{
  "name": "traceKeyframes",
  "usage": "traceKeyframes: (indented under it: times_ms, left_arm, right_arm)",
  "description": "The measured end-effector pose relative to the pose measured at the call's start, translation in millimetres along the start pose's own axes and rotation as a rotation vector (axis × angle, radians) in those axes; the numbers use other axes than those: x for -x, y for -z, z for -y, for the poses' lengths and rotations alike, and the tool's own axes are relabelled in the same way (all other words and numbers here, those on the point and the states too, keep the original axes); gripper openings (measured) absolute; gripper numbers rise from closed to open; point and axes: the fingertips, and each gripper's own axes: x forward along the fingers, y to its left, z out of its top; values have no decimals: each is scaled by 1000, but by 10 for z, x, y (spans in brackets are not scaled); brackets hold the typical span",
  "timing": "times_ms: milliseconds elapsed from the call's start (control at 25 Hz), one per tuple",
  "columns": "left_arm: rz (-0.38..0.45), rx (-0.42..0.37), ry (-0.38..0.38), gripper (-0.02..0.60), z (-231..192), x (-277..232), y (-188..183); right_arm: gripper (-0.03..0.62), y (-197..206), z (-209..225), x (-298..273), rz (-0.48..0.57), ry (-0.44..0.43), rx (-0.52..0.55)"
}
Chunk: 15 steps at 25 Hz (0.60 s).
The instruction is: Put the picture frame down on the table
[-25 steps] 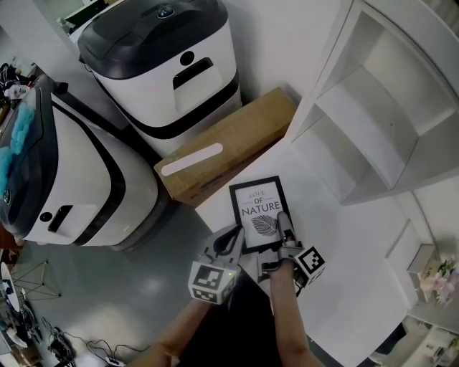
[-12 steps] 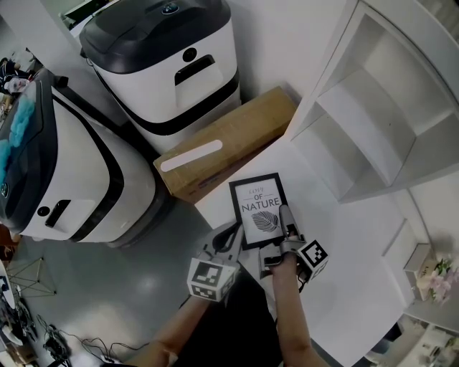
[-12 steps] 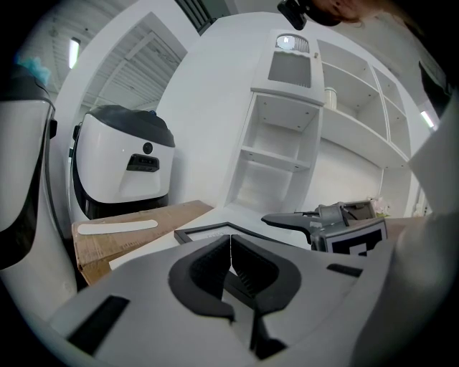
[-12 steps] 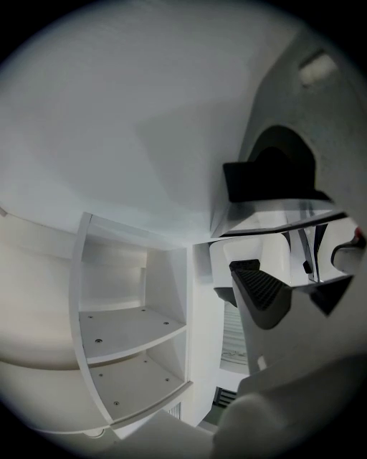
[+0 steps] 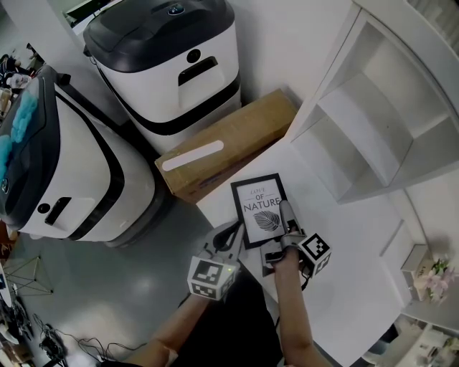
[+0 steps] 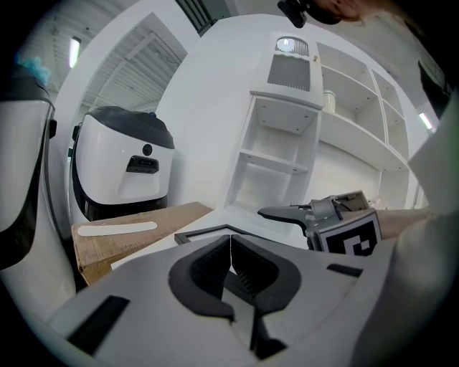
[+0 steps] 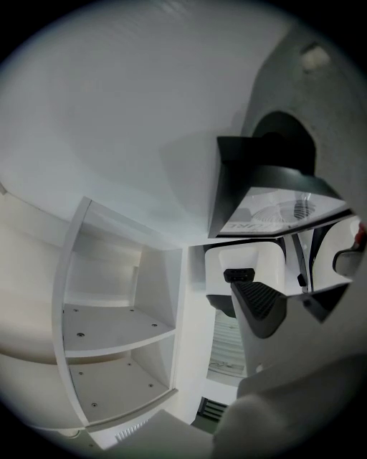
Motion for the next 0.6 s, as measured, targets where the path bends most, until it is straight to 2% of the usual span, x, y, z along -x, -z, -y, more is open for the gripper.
traceKeyframes:
  times_ms: [600]
  left_arm:
    - [24, 8, 6, 12, -21, 58, -94]
  right_arm:
    - [454, 55, 42, -17, -25, 133, 23]
